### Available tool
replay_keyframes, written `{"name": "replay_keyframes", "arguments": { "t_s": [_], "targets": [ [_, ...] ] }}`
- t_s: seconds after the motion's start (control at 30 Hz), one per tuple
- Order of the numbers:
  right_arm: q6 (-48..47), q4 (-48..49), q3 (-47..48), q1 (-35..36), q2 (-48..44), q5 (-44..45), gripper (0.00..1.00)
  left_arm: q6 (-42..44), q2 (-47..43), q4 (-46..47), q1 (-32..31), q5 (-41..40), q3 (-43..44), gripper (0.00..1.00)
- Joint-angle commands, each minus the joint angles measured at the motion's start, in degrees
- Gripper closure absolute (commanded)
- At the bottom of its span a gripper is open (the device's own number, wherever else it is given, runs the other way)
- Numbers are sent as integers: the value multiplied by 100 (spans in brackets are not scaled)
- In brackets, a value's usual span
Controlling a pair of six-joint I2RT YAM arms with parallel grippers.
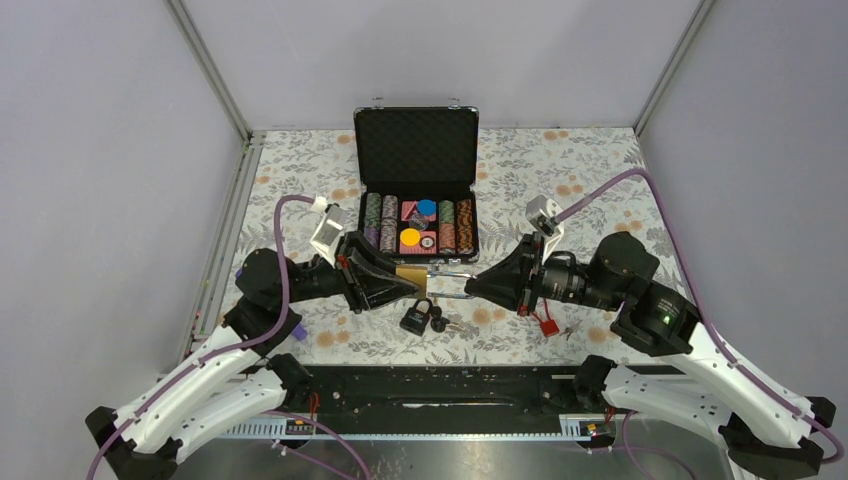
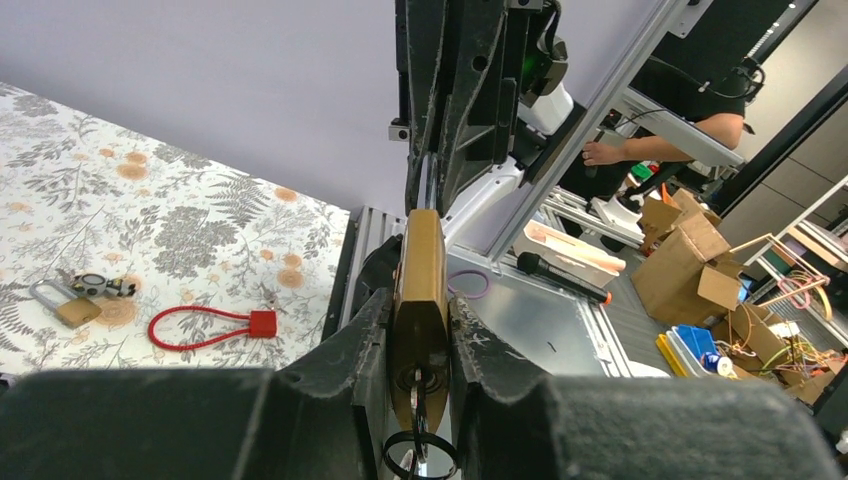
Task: Lock with the key
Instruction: Lock the lock.
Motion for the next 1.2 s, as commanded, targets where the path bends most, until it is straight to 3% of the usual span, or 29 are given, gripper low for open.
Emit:
{"name": "replay_keyframes", "arguments": {
  "t_s": [0.0,0.27,0.4,0.63,0.9,1.17],
  "targets": [
    [158,617,93,-17,94,-208,100,-273,71,959,-43,57,290,100],
    [554,1316,11,-17,484,-338,100,-1098,451,1068,-154,108,31,100],
    [887,1808,-44,-10,706,-345,100,-699,654,336,-458,-212,59,100],
    [978,1951,24,88,1071,-432,100,-703,1016,312,-666,-375,99,100],
    [1210,2294,-5,306,1341,-431,100,-299,1546,-460,-724,-322,620,100],
    [1040,1969,27,313,1162,81,100,-57,1558,-928,-728,-635,709,100]
  ]
}}
